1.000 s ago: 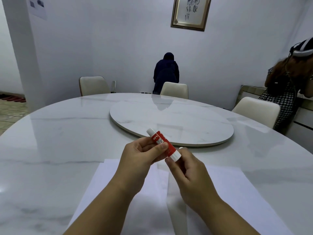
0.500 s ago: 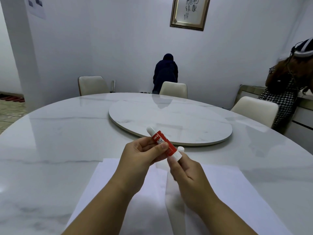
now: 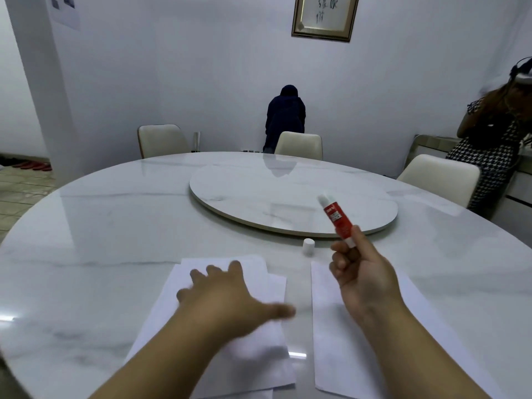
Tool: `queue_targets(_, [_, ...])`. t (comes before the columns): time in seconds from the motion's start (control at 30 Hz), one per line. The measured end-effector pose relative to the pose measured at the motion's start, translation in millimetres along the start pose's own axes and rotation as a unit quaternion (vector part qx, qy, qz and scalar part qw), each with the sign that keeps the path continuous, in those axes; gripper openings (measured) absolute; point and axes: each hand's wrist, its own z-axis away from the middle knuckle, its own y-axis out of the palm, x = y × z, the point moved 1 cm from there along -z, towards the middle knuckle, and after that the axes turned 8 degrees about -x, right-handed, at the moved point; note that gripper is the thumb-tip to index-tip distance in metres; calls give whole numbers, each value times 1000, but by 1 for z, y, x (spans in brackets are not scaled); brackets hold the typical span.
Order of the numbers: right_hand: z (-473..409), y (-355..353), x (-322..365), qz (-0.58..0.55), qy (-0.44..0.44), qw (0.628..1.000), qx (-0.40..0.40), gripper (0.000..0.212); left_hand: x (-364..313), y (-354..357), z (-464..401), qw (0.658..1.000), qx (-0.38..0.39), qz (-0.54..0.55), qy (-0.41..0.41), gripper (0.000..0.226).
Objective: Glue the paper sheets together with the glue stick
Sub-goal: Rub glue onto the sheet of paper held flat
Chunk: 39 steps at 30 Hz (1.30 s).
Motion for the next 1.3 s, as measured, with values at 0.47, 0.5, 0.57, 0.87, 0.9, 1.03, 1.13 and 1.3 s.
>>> queue_targets(0.47, [-12,-13,6,10,-6,1000,-26,12,45,-10,-16,950,130,-16,284,57])
queue_targets(0.5, [-12,-12,6,9,-12,1000,-18,10,48,-13,-19,945,145,-16,293,62])
queue_targets(0.57, [-11,-11,5,16,-23,1000,1,8,49,-17,-22,941,144,2,306,59])
queue_targets(0.87, [-2,-4,-1,116,-87,988,43,13,39,-9,-18,969,104,-43,218,56])
queue_targets(0.9, [1,-2,-3,152,-110,980,58,15,41,-15,-19,969,100,-26,222,50])
queue_targets(1.03, [9,12,-21,294,-173,932,123,6,26,5,-19,977,3,39,211,55])
queue_targets(1.13, [9,17,-35,383,-189,890,156,5,24,25,-19,976,8,-40,215,68])
queue_targets(1.3, [1,20,-50,448,-184,847,220,4,28,26,-21,975,8,-41,218,75])
